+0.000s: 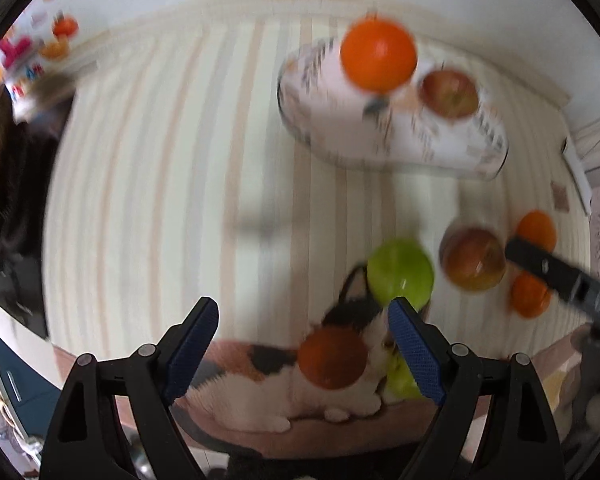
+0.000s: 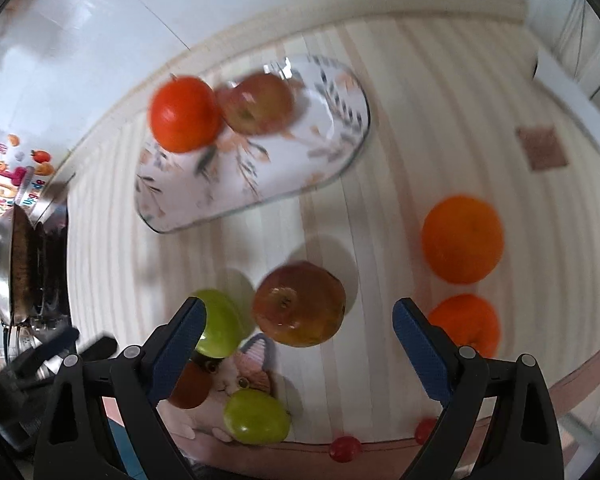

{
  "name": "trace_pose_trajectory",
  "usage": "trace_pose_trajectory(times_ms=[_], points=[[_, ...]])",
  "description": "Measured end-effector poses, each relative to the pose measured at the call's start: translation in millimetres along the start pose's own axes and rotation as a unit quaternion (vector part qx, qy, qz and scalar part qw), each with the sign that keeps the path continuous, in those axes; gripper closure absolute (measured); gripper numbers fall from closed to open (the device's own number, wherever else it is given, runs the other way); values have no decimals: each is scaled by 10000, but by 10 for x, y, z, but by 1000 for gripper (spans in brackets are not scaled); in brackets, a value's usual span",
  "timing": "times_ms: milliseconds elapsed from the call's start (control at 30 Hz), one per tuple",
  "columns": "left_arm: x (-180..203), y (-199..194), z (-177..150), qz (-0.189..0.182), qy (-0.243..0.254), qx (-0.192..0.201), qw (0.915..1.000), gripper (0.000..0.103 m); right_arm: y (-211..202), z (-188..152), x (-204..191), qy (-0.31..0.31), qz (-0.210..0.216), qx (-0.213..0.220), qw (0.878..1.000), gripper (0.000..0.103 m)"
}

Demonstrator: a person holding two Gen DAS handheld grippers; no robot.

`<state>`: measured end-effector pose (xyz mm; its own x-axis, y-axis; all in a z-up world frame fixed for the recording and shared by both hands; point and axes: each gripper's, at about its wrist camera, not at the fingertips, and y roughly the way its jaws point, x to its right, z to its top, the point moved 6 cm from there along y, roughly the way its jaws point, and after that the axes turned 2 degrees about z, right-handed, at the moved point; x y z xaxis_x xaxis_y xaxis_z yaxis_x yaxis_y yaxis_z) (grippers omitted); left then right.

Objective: Organize fruits
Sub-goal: 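Grasp the dark orange fruit with the left tool while the right tool grasps the brown apple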

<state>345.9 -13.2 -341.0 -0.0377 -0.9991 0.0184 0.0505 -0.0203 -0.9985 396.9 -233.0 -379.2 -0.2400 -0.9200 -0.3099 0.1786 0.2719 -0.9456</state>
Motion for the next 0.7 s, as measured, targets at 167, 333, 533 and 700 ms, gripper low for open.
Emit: trace_pose_trajectory(times_ms=[167, 333, 533, 700], points=[[86, 331, -275, -278, -68, -582, 9979, 16, 223, -23, 65, 71, 64, -158, 9998, 9], [201, 546, -346, -347, -42, -761, 9965, 24, 383, -11, 51, 54, 102, -307, 9995, 11], [246, 731, -379, -244, -35, -776, 9967, 49, 557, 25, 11, 96, 176, -479, 9986, 25], [169, 695, -406, -28, 16, -605, 9982, 50, 556, -33, -16, -17, 109, -562, 9984, 31]])
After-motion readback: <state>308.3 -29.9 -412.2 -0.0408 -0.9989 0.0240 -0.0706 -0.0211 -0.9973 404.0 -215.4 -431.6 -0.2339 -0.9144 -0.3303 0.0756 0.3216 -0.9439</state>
